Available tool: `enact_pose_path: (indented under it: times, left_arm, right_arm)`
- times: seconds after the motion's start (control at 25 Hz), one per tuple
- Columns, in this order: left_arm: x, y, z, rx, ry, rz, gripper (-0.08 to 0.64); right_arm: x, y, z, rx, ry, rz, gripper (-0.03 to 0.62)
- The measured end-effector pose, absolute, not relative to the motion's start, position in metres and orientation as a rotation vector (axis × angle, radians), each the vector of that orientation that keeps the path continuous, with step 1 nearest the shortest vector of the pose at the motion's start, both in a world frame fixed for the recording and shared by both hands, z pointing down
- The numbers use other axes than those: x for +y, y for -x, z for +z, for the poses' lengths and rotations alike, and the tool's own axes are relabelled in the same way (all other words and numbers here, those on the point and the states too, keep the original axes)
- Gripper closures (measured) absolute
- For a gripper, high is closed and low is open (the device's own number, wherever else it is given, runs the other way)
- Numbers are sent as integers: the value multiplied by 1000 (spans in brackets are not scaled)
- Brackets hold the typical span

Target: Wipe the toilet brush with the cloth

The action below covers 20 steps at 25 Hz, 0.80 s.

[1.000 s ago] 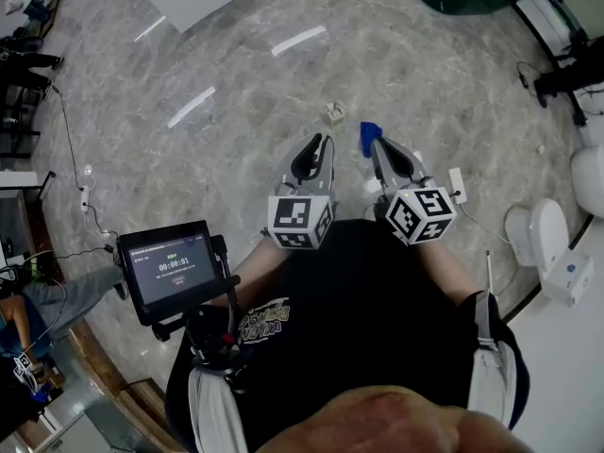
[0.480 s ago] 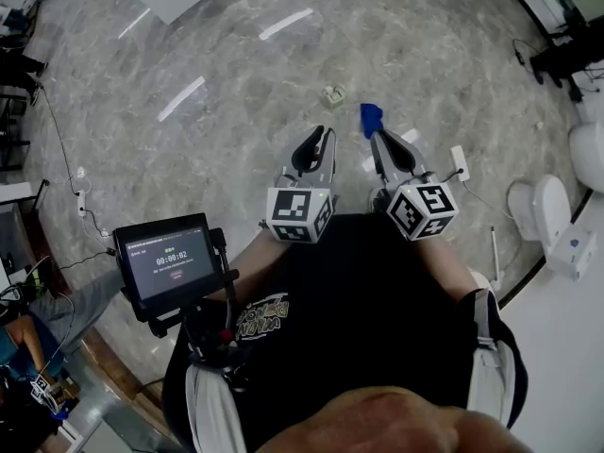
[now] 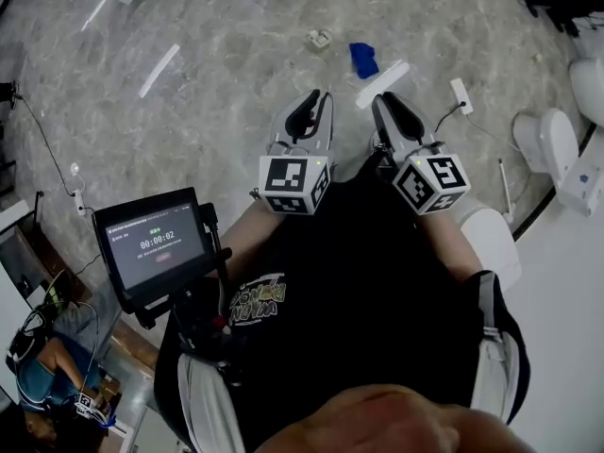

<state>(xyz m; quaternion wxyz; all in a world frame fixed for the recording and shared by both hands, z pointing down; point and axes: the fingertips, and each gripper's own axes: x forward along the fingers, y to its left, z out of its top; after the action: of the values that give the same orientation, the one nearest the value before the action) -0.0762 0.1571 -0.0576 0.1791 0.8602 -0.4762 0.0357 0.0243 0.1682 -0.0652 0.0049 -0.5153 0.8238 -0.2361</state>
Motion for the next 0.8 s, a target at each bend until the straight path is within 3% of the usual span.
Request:
enact_pose_path:
  times: [0.2,0.52,0.64,0.8]
  left_arm:
    - [184,62,-16,-1241,-2353,252,487]
    - [123,-51,85,-1226,-2276,435,353]
    - [110,-90,126,-1228,-2227,513,354]
    - [123,-75,149,-1271,-2127,606,359]
  right_arm:
    - [201,-54,-35,2505,1754,-924,500]
    - [134,-167,70,2550,1676,-1109,460]
    - [109,-201,111,2591,1590,-1185,459]
    - [96,-197,131,2668,1503,-1216,456]
